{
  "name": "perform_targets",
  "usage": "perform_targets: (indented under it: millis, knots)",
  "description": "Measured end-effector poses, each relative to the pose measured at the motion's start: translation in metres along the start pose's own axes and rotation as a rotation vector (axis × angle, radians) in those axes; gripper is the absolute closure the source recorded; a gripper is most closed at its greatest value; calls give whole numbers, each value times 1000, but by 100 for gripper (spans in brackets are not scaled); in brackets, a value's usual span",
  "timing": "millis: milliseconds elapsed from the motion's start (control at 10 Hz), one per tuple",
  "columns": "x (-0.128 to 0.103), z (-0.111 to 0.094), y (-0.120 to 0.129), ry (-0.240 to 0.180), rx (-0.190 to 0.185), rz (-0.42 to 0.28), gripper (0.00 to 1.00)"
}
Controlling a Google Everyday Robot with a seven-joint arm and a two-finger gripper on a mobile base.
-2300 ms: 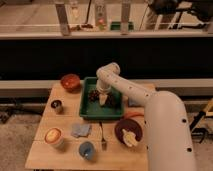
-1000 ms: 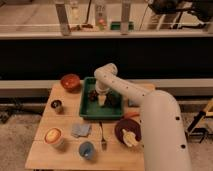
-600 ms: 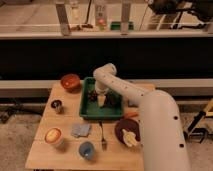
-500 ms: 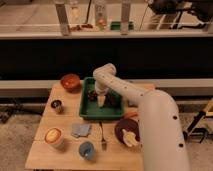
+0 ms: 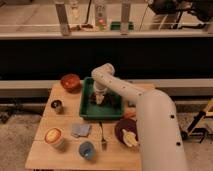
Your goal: Place grapes in metal cup
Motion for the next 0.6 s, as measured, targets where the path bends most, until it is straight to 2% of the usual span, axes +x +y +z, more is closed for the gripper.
perform_targets:
  millis: [200,300,400,600]
  knots:
    - [0,1,1,1,-3,4,73]
    - [-2,-1,0,-2,-1,3,80]
    - [-3,-1,-1,-4,6,1,92]
    - [-4,-8,-2,-2,30,-5,99]
